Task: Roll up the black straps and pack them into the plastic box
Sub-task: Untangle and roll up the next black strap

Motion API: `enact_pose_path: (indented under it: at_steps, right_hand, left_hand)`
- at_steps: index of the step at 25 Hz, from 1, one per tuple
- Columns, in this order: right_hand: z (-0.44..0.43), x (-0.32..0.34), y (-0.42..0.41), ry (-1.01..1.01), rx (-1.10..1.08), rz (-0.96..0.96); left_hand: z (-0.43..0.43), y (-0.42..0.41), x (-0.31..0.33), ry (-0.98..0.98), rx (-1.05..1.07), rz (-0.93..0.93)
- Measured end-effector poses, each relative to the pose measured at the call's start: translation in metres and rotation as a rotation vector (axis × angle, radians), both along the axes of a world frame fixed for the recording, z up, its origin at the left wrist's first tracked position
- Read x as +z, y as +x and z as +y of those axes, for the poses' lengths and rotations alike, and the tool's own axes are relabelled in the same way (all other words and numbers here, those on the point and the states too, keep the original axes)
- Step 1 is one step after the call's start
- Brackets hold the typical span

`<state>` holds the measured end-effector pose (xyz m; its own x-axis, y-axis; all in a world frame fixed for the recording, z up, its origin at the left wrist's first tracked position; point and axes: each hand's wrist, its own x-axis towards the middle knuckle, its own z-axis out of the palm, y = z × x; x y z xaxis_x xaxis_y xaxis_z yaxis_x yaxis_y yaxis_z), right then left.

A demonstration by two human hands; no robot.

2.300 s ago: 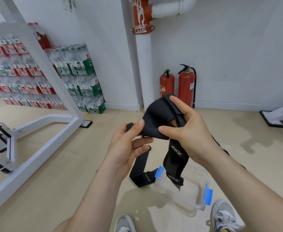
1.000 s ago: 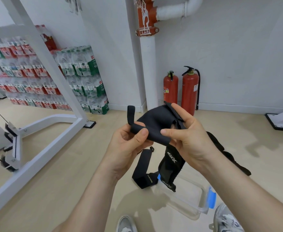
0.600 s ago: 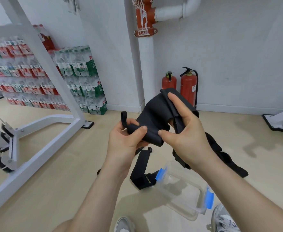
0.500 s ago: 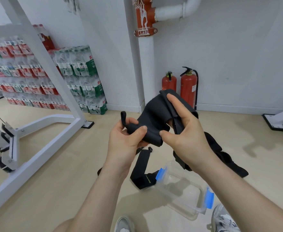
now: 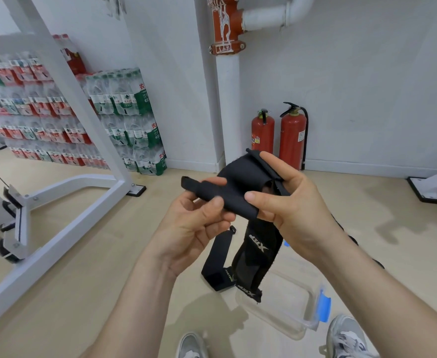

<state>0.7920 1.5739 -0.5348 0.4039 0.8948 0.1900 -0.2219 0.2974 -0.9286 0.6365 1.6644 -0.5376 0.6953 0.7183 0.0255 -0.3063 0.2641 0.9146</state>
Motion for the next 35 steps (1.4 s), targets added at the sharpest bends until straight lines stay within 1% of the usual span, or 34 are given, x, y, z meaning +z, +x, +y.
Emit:
enact_pose_path:
  at_steps: [2, 5, 9, 12, 16, 20, 24, 26, 27, 28, 30, 31, 32, 33, 35]
  right_hand:
    - [-0.001, 0.003, 0.000, 0.042, 0.084, 0.096]
    - [-0.001, 0.002, -0.003, 0.048, 0.135, 0.114]
    - [0.000, -0.003, -0.005, -0.004, 0.049, 0.124]
    - [0.003, -0.004, -0.006, -0.033, -0.042, 0.105]
    - [0.002, -0.004, -0.010, -0.081, -0.064, 0.053]
    - [0.003, -0.009, -0.013, -0.082, -0.051, 0.031]
    - [0.004, -0.015, -0.017, -0.133, -0.057, -0.157]
    - [0.004, -0.015, -0.016, -0.144, -0.023, -0.163]
    - [0.004, -0.013, -0.015, -0.135, 0.006, -0.128]
    - [0.004, -0.012, -0.013, -0.120, 0.047, -0.064]
    - [0.003, -0.007, -0.010, -0.086, 0.146, 0.112]
    - [0.001, -0.004, -0.009, -0.075, 0.183, 0.173]
    - [0.001, -0.003, -0.009, -0.073, 0.206, 0.205]
    - [0.000, -0.003, -0.009, -0.076, 0.219, 0.218]
    - [0.000, -0.004, -0.009, -0.086, 0.212, 0.208]
  left_hand:
    - [0.003, -0.005, 0.000, 0.030, -0.073, -0.037]
    - [0.006, -0.003, -0.002, 0.058, -0.065, -0.028]
    - [0.000, 0.004, 0.003, 0.059, 0.071, -0.017]
    - [-0.001, 0.005, 0.006, 0.106, 0.139, 0.010]
    - [0.001, 0.005, 0.006, 0.190, 0.228, 0.132]
    - [0.001, 0.001, 0.007, 0.264, 0.296, 0.235]
    - [-0.001, 0.002, 0.006, 0.333, 0.304, 0.257]
    - [-0.002, 0.002, 0.004, 0.320, 0.288, 0.246]
    - [0.000, 0.000, 0.003, 0.285, 0.253, 0.221]
    - [0.004, -0.003, 0.002, 0.242, 0.173, 0.174]
    - [0.011, -0.011, -0.001, 0.180, -0.071, 0.035]
    - [0.014, -0.014, -0.002, 0.182, -0.162, -0.018]
    - [0.015, -0.016, -0.003, 0.201, -0.208, -0.053]
    - [0.015, -0.014, -0.004, 0.222, -0.215, -0.075]
    - [0.014, -0.009, -0.006, 0.251, -0.160, -0.071]
